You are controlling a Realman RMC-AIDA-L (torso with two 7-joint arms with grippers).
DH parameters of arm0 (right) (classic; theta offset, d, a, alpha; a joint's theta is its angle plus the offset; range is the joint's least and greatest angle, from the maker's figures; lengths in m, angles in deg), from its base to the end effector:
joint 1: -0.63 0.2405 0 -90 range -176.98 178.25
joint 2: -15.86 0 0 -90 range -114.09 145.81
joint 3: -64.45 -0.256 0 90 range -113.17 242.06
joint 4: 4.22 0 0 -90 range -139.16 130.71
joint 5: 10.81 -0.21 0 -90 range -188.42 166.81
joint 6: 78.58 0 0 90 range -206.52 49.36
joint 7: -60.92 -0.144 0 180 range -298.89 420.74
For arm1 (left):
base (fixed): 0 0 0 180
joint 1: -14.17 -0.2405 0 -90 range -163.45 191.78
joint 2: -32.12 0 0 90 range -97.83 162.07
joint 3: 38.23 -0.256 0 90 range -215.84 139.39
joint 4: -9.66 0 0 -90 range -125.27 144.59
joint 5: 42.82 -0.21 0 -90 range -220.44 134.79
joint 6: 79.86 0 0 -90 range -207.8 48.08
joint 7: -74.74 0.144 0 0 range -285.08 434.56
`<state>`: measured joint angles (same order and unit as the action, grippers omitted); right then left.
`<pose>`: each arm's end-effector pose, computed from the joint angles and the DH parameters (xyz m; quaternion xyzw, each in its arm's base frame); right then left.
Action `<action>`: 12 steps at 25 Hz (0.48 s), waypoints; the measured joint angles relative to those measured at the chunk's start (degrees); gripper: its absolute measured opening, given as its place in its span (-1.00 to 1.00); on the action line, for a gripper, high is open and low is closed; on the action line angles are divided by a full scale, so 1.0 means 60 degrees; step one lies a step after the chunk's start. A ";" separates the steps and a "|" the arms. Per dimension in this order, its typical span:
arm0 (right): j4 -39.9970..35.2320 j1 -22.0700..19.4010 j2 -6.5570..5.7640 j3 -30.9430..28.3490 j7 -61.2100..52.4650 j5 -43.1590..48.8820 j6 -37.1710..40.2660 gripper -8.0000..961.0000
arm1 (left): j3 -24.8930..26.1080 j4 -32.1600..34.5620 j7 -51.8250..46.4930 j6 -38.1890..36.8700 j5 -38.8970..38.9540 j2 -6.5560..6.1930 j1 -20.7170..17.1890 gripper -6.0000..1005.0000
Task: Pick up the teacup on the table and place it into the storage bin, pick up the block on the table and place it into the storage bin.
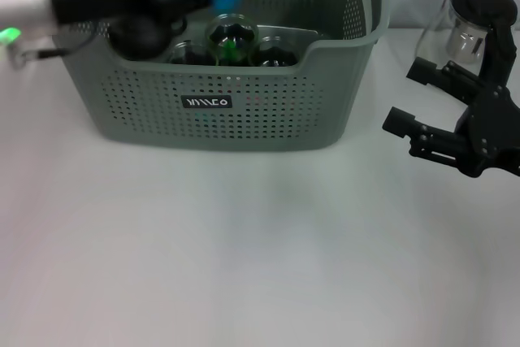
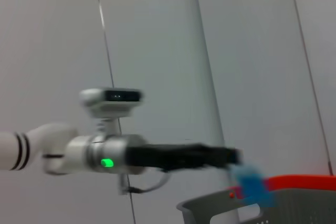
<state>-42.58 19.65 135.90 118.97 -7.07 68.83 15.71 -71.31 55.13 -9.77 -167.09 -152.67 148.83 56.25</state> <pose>0.2444 0.2949 0.0149 -0.8712 0.1433 0.4327 0.1822 -0.1827 0.4063 0.0656 -0.9229 -0.1240 -0.2982 0.2098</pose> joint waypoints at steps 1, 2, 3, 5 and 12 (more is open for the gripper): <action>0.0027 0.0005 0.0002 0.0001 0.0012 0.0000 0.0002 0.97 | -0.0410 -0.0011 -0.0191 0.0609 -0.0105 -0.0007 0.0095 -0.27; 0.0052 0.0016 0.0003 0.0002 0.0025 0.0000 0.0001 0.97 | -0.1043 -0.0011 -0.0376 0.1369 -0.0299 -0.0007 0.0199 -0.29; 0.0068 0.0025 0.0003 -0.0004 0.0038 0.0000 0.0001 0.96 | -0.1625 0.0008 -0.0559 0.2123 -0.0523 0.0013 0.0276 -0.31; 0.0076 0.0050 0.0002 -0.0014 0.0054 -0.0001 0.0000 0.97 | -0.2380 0.0083 -0.0751 0.3114 -0.0840 0.0125 0.0330 -0.34; 0.0079 0.0070 -0.0015 -0.0039 0.0062 -0.0001 0.0005 0.97 | -0.2838 0.0525 -0.0734 0.4593 -0.0993 0.0656 0.0161 -0.76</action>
<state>-42.10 20.07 135.81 118.74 -6.70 68.82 15.74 -88.34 58.28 -14.17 -139.53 -158.62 152.76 57.22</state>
